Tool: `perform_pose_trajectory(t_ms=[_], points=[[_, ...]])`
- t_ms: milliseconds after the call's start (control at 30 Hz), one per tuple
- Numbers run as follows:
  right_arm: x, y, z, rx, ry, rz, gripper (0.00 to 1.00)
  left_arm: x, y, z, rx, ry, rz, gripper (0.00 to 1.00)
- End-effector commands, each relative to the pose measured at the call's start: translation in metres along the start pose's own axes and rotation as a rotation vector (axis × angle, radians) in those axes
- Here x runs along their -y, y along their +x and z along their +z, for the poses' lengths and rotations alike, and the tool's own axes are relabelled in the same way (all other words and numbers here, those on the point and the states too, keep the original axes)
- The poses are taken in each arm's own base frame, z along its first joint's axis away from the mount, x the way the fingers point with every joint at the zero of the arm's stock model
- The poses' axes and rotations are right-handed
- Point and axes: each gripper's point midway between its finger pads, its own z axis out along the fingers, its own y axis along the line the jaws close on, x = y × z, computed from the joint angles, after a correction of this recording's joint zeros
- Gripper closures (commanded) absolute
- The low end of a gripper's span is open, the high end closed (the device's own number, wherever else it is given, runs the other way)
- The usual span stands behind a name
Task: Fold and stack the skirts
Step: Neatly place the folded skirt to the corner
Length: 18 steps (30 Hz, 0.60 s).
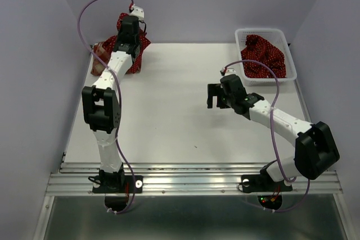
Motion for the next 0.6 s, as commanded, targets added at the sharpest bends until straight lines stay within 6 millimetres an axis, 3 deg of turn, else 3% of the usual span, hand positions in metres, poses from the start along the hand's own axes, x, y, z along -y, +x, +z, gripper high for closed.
perform_pose_trajectory(t_ms=[0, 100, 333, 567], points=[[-0.004, -0.022, -0.002, 0.051, -0.006, -0.011, 0.0, -0.038, -0.065, -0.014, 0.156, -0.058, -0.079, 1.0], [-0.003, -0.021, -0.002, 0.049, -0.004, -0.013, 0.0, -0.038, -0.07, -0.01, 0.166, -0.053, -0.082, 1.0], [-0.002, -0.022, -0.001, 0.051, 0.005, -0.014, 0.0, -0.018, -0.052, 0.02, 0.102, 0.006, -0.116, 1.0], [-0.002, -0.022, -0.001, 0.051, 0.007, -0.018, 0.0, -0.035, -0.078, 0.006, 0.154, -0.004, -0.172, 1.0]])
